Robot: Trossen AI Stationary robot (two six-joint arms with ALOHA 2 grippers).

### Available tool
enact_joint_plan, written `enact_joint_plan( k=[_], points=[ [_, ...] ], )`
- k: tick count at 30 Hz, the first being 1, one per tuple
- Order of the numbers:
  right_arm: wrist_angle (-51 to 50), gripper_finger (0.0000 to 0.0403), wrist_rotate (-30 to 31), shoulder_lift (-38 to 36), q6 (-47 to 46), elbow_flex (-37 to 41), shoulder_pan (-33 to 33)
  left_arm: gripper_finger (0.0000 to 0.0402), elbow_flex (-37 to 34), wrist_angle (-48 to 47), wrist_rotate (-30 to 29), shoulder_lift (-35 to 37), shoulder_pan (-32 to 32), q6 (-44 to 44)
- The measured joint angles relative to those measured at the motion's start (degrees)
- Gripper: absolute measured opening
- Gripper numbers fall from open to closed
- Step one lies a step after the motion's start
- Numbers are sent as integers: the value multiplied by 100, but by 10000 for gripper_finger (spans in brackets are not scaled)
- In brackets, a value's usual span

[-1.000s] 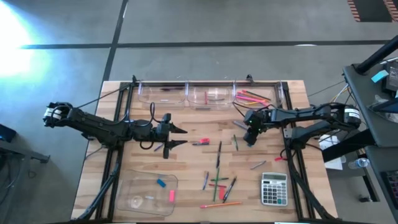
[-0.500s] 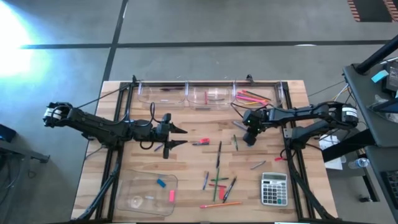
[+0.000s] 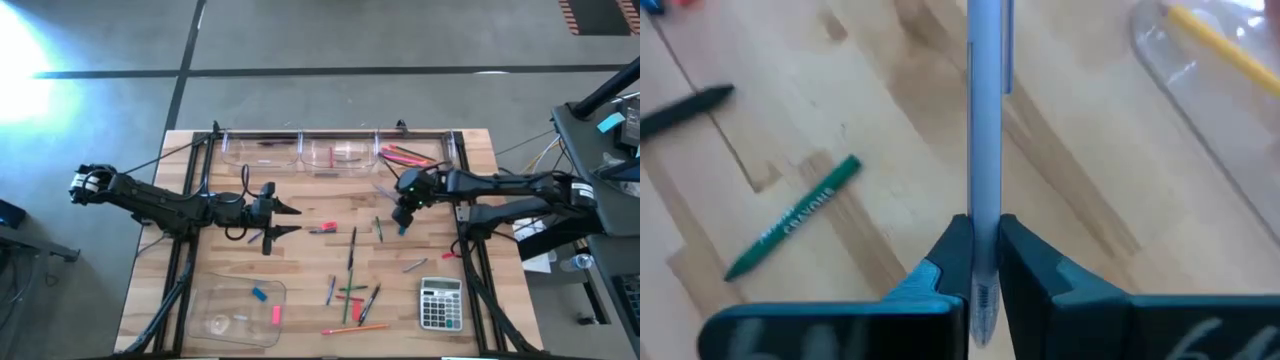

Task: Sort crayons/erasers/pens/pencils in bins
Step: Put the gray pen into the top left transparent bin

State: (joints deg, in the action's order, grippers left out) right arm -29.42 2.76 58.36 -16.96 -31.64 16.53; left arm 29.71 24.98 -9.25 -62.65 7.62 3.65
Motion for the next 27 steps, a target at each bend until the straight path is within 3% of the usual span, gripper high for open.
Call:
enact_joint_plan(
  k=[6,12,22,27],
  points=[
    [538,22,-173,-307,-147,-4,-270,172,-3,8,-1,0,0,-381],
    [2219,22,-302,-261,-109,-7,-873,172,-81,171,-1,0,0,-423],
    [5372,22,-280,689,556,-20,-1816,172,-212,1809,-5,-737,-7,-243],
    [6405,22,-283,1333,678,-26,-1972,172,-58,2439,-30,-1321,-28,-27]
  ],
)
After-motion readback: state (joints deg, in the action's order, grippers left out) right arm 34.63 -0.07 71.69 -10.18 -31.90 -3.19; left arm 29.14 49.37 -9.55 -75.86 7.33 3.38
